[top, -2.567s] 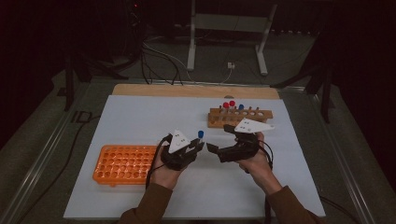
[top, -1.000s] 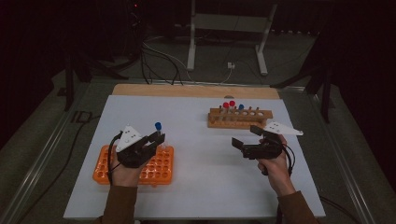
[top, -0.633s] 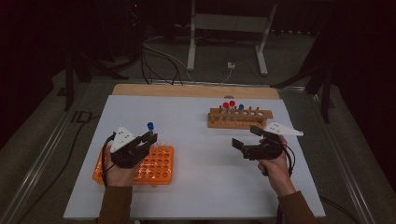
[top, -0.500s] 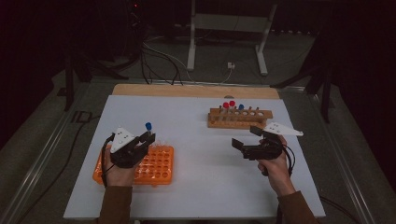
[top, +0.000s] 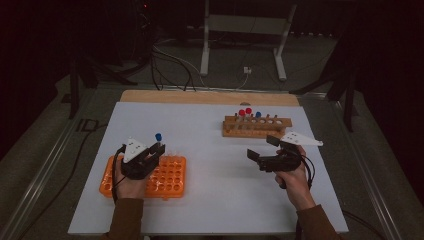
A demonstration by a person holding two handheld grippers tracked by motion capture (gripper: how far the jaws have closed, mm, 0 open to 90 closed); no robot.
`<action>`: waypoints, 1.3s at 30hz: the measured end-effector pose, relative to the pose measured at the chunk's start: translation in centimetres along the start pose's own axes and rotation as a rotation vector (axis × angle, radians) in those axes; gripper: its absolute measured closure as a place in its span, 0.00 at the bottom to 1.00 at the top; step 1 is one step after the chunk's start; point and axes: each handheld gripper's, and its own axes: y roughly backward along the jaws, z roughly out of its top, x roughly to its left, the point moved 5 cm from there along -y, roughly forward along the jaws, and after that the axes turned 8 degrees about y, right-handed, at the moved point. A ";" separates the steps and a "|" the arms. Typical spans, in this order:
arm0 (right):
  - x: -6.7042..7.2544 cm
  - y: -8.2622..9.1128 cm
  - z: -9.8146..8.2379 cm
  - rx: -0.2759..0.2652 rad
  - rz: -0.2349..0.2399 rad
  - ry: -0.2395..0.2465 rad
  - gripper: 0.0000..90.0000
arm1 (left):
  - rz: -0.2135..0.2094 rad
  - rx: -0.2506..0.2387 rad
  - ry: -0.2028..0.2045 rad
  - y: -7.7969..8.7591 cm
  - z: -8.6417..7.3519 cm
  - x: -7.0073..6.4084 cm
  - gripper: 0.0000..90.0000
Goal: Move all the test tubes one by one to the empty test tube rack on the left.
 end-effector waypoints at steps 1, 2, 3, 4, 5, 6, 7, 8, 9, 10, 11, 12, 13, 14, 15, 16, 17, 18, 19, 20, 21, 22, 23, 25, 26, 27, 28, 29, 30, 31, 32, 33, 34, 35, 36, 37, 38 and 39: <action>0.0 0.0 0.0 0.000 0.000 0.000 0.00 | 0.000 0.005 0.002 -0.2 -0.1 0.0 0.86; 0.0 0.0 0.0 0.001 0.000 -0.001 0.00 | 0.000 0.012 0.004 -0.4 -0.3 0.0 0.86; 0.0 0.0 0.0 0.001 0.002 -0.004 0.00 | 0.004 0.021 0.002 -0.5 -0.4 0.0 0.86; 0.0 0.0 -0.1 0.000 0.003 -0.006 0.00 | 0.009 0.033 -0.001 -0.7 -0.6 0.0 0.86; -0.1 0.0 -0.1 0.001 0.004 -0.008 0.00 | 0.010 0.039 -0.005 -0.8 -0.7 0.0 0.86; -0.1 0.0 -0.1 0.001 0.004 -0.008 0.00 | 0.012 0.044 -0.002 -0.9 -0.8 0.0 0.86; -0.1 0.0 -0.1 0.002 0.004 -0.008 0.00 | 0.017 0.053 -0.001 -1.0 -0.9 0.0 0.86; -0.1 0.0 -0.1 0.001 0.004 -0.008 0.00 | 0.019 0.064 -0.001 -1.1 -1.1 0.1 0.86; -0.1 0.0 -0.1 0.001 0.004 -0.008 0.00 | 0.022 0.079 0.003 -1.1 -1.2 0.1 0.86; -0.1 0.0 -0.1 0.002 0.005 -0.009 0.00 | 0.024 0.097 0.003 -1.2 -1.4 0.2 0.86; 0.0 0.0 -0.1 0.001 0.006 -0.009 0.00 | 0.028 0.112 0.002 -1.3 -1.6 0.2 0.86; 0.0 0.0 -0.1 0.001 0.007 -0.009 0.00 | 0.035 0.130 0.002 -1.4 -1.8 0.3 0.86; 0.0 0.0 -0.1 0.001 0.008 -0.008 0.00 | 0.040 0.148 0.000 -1.5 -2.0 0.3 0.86; 0.0 0.0 -0.1 0.002 0.009 -0.007 0.00 | 0.045 0.164 -0.005 -1.6 -2.1 0.3 0.86; 0.0 0.0 -0.1 0.002 0.010 -0.006 0.00 | 0.050 0.180 -0.009 -1.7 -2.3 0.2 0.86; 0.1 0.0 -0.2 0.003 0.011 -0.004 0.00 | 0.056 0.193 -0.017 -1.8 -2.4 0.2 0.86; 0.1 0.0 -0.2 0.004 0.011 -0.005 0.00 | 0.055 0.198 -0.016 -1.8 -2.4 0.1 0.86; 0.1 0.0 -0.2 0.006 0.012 -0.006 0.00 | 0.061 0.206 -0.019 -1.8 -2.4 0.1 0.86; 0.1 -0.1 -0.2 0.006 0.013 -0.006 0.00 | 0.064 0.215 -0.024 -1.8 -2.5 0.1 0.86; 0.2 -0.1 -0.2 0.007 0.013 -0.006 0.00 | 0.066 0.219 -0.025 -1.8 -2.5 0.1 0.86; 0.2 -0.1 -0.3 0.008 0.014 -0.005 0.00 | 0.068 0.228 -0.034 -1.8 -2.6 0.0 0.86; 0.2 -0.1 -0.3 0.008 0.014 -0.004 0.00 | 0.070 0.239 -0.040 -1.8 -2.7 0.0 0.86; 0.2 -0.2 -0.3 0.009 0.014 -0.003 0.00 | 0.073 0.248 -0.044 -1.9 -2.8 0.0 0.86; 0.3 -0.2 -0.3 0.012 0.016 -0.002 0.00 | 0.077 0.268 -0.048 -2.1 -3.1 0.1 0.86; 0.3 -0.3 -0.3 0.012 0.017 -0.003 0.00 | 0.078 0.274 -0.048 -2.2 -3.2 0.1 0.86; 0.3 -0.3 -0.3 0.013 0.017 -0.001 0.00 | 0.077 0.273 -0.045 -2.2 -3.2 0.1 0.86; 0.3 -0.3 -0.3 0.013 0.017 -0.001 0.00 | 0.075 0.271 -0.038 -2.2 -3.2 0.2 0.86; 0.3 -0.3 -0.4 0.013 0.016 -0.001 0.00 | 0.073 0.271 -0.034 -2.2 -3.2 0.2 0.86; 0.3 -0.3 -0.4 0.013 0.017 -0.003 0.00 | 0.070 0.273 -0.028 -2.1 -3.2 0.3 0.86; 0.2 -0.3 -0.4 0.013 0.017 -0.004 0.00 | 0.070 0.274 -0.017 -2.1 -3.2 0.3 0.85; 0.2 -0.3 -0.4 0.014 0.017 -0.005 0.00 | 0.070 0.272 -0.010 -2.1 -3.3 0.3 0.83; 0.2 -0.3 -0.4 0.014 0.016 -0.005 0.00 | 0.063 0.269 -0.004 -2.1 -3.3 0.4 0.79; 0.2 -0.3 -0.4 0.014 0.016 -0.004 0.00 | 0.054 0.265 -0.002 -2.0 -3.2 0.4 0.77; 0.2 -0.3 -0.4 0.013 0.016 -0.005 0.00 | 0.051 0.257 0.001 -1.9 -3.2 0.4 0.75; 0.2 -0.2 -0.4 0.013 0.015 -0.005 0.00 | 0.048 0.248 0.004 -1.8 -3.0 0.5 0.73; 0.2 -0.2 -0.4 0.013 0.015 -0.004 0.00 | 0.040 0.240 0.009 -1.7 -3.0 0.6 0.70; 0.2 -0.2 -0.4 0.013 0.014 -0.004 0.00 | 0.033 0.231 0.014 -1.5 -2.9 0.6 0.68; 0.2 -0.3 -0.4 0.013 0.013 -0.004 0.00 | 0.031 0.226 0.015 -1.4 -2.8 0.7 0.66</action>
